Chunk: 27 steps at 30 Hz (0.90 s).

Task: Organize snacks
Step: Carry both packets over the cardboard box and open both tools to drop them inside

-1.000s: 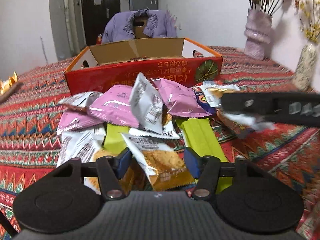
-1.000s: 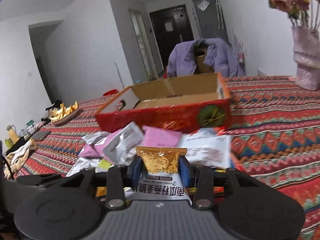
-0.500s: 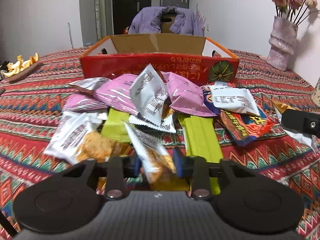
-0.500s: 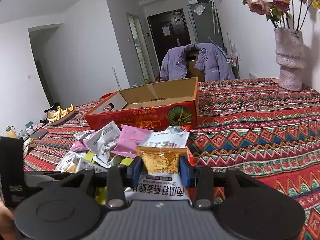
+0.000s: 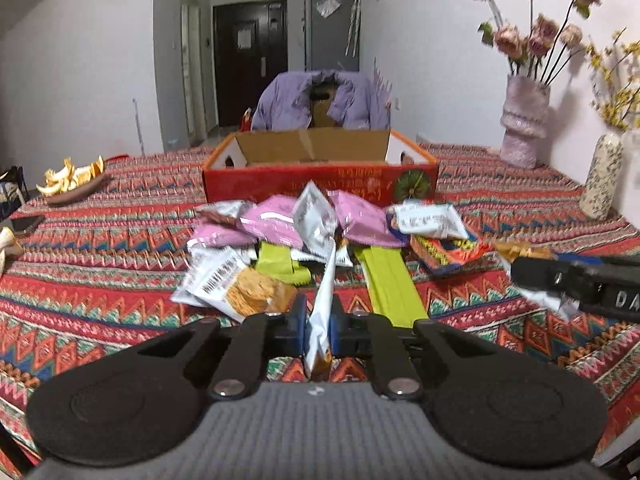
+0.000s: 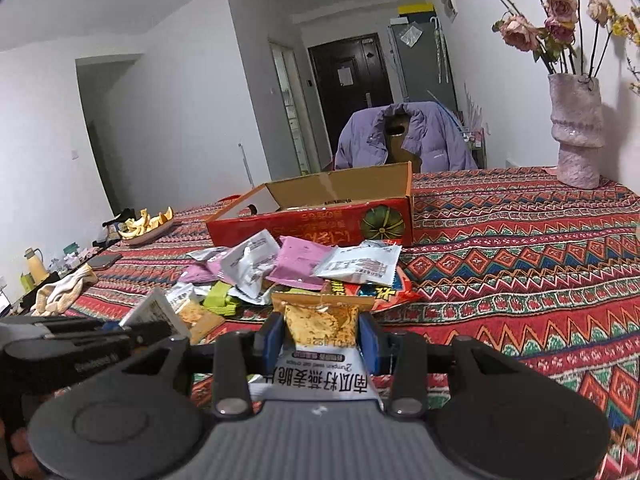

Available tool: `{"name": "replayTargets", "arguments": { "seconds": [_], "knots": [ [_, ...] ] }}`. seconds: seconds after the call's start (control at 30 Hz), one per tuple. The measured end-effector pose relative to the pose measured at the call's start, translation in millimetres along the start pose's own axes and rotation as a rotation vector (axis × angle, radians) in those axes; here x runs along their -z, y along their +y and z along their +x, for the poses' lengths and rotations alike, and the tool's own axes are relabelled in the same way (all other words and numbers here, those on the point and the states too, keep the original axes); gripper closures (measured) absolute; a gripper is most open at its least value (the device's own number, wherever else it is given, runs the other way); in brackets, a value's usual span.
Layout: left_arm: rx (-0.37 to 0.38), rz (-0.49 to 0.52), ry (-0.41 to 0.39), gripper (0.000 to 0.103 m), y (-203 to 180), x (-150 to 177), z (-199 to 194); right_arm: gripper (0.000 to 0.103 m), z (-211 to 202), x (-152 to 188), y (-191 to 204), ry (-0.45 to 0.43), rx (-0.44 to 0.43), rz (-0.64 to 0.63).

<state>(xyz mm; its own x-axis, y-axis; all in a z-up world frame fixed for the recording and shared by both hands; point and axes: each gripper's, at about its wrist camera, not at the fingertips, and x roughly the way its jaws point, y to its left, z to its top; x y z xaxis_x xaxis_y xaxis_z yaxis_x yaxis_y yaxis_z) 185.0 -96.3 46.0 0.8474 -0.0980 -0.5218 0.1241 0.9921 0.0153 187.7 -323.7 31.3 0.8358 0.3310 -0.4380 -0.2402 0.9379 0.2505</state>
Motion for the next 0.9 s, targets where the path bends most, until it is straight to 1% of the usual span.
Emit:
{"name": "replayTargets", "arguments": {
  "seconds": [0.17,0.23,0.3,0.37,0.47,0.53,0.6,0.67,0.77,0.83,0.9],
  "knots": [
    [0.043,-0.006,-0.060,0.091,18.9,-20.6,-11.8,0.064,-6.3,-11.8,13.5,-0.048,0.004,0.005],
    [0.058,-0.013,-0.076,0.092,26.9,-33.4,-9.6,0.064,-1.8,-24.4,11.3,-0.060,-0.038,0.045],
    [0.084,-0.019,-0.081,0.092,36.2,-50.7,-3.2,0.064,7.4,-41.3,9.2,-0.068,-0.057,0.063],
    [0.116,-0.019,-0.088,0.091,47.4,-76.4,9.4,0.064,21.9,-65.8,9.0,-0.076,-0.053,0.045],
    [0.133,0.012,-0.113,0.091,60.5,-114.7,37.1,0.064,50.4,-107.7,6.0,-0.084,-0.049,0.004],
    [0.128,0.029,-0.126,0.091,67.9,-139.8,62.9,0.064,75.6,-136.0,2.2,-0.078,-0.042,-0.024],
    [0.125,0.023,-0.115,0.091,76.8,-165.9,96.0,0.064,109.5,-164.1,-7.6,-0.055,-0.040,-0.026],
    [0.137,0.008,-0.080,0.091,87.6,-193.3,136.7,0.064,149.1,-188.8,-18.5,-0.014,-0.031,-0.031],
    [0.127,-0.018,-0.020,0.091,102.8,-225.5,202.4,0.064,221.4,-219.2,-39.7,0.074,0.012,-0.019],
    [0.111,-0.032,0.029,0.091,110.4,-237.9,246.5,0.064,270.4,-230.6,-54.0,0.136,0.060,-0.006],
    [0.088,-0.035,0.084,0.091,117.2,-244.0,293.1,0.064,315.5,-235.9,-62.7,0.190,0.128,-0.058]
  ]
}}
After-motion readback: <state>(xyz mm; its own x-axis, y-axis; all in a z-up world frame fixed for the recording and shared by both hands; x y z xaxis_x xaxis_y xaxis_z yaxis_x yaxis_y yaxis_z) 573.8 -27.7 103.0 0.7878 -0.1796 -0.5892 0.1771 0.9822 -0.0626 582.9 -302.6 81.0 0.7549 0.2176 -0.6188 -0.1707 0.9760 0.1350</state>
